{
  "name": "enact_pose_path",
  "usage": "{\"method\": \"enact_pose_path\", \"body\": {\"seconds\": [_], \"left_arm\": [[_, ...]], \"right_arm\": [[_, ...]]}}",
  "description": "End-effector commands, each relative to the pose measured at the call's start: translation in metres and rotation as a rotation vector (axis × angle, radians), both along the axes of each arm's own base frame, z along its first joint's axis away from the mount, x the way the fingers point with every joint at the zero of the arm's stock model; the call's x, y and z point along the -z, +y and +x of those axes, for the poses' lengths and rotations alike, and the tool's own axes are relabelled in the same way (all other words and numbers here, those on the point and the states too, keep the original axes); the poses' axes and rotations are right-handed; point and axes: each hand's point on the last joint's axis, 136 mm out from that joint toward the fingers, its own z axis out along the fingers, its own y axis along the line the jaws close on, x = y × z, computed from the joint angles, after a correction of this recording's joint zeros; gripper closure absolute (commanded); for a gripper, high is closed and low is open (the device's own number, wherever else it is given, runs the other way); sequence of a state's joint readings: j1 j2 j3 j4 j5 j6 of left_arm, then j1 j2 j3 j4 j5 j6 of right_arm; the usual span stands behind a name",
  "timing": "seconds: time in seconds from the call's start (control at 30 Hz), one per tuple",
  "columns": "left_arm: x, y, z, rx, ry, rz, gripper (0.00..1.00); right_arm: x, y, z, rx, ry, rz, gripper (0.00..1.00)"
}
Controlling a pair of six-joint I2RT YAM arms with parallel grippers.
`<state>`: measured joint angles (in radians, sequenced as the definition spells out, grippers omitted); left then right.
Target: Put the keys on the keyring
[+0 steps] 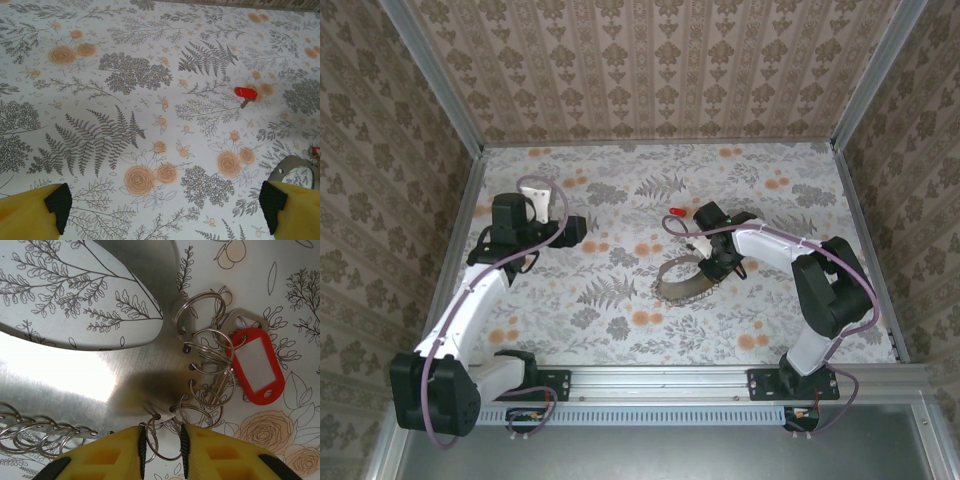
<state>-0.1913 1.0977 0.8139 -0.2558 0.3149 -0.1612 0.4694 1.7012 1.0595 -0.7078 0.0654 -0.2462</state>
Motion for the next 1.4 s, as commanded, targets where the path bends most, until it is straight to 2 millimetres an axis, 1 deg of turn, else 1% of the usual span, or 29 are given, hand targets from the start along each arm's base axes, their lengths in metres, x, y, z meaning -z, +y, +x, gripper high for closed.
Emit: {"method": "enact_pose_path", "body": {"seconds": [0.0, 0.07, 0.17, 0.3, 0.37, 0.43, 0.63, 0.87, 0.97, 1.2, 1.27, 1.37], "left_arm": [[-0.006, 0.0, -0.003, 0.01, -0.022, 0.021, 0.0], [-0.007, -0.001, -0.003, 0.011, -0.026, 0.025, 0.0], [-0.006, 0.0, -0.002, 0.009, -0.026, 0.028, 0.0], [-0.005, -0.002, -0.003, 0.014, -0.027, 0.033, 0.0], [-0.005, -0.002, -0.004, 0.017, -0.029, 0.037, 0.0], [-0.006, -0.003, -0.004, 0.023, -0.032, 0.039, 0.0], [-0.007, -0.005, -0.004, 0.036, -0.041, 0.043, 0.0], [-0.009, -0.007, -0.007, 0.048, -0.062, 0.046, 0.0], [-0.01, -0.007, -0.008, 0.049, -0.07, 0.05, 0.0], [-0.011, -0.009, -0.009, 0.059, -0.079, 0.054, 0.0], [-0.011, -0.009, -0.009, 0.063, -0.082, 0.056, 0.0], [-0.012, -0.011, -0.009, 0.069, -0.087, 0.056, 0.0]], "right_arm": [[-0.002, -0.005, -0.009, -0.047, 0.031, -0.033, 0.72], [-0.005, -0.004, -0.01, -0.055, 0.029, -0.027, 0.72], [-0.013, -0.002, -0.009, -0.067, 0.015, -0.014, 0.66], [-0.023, 0.0, -0.009, -0.123, -0.022, 0.005, 0.65], [-0.024, 0.001, -0.009, -0.156, -0.043, 0.015, 0.65], [-0.022, -0.001, -0.007, -0.174, -0.053, 0.002, 0.65], [-0.01, -0.004, -0.009, -0.241, -0.003, -0.05, 0.65], [0.002, -0.008, -0.013, -0.279, 0.042, -0.078, 0.65], [0.006, -0.008, -0.012, -0.288, 0.042, -0.083, 0.66], [0.008, -0.005, -0.008, -0.313, 0.013, -0.076, 0.8], [0.009, -0.002, -0.009, -0.323, 0.014, -0.058, 0.83], [0.011, 0.005, -0.017, -0.347, 0.045, -0.011, 0.83]]}}
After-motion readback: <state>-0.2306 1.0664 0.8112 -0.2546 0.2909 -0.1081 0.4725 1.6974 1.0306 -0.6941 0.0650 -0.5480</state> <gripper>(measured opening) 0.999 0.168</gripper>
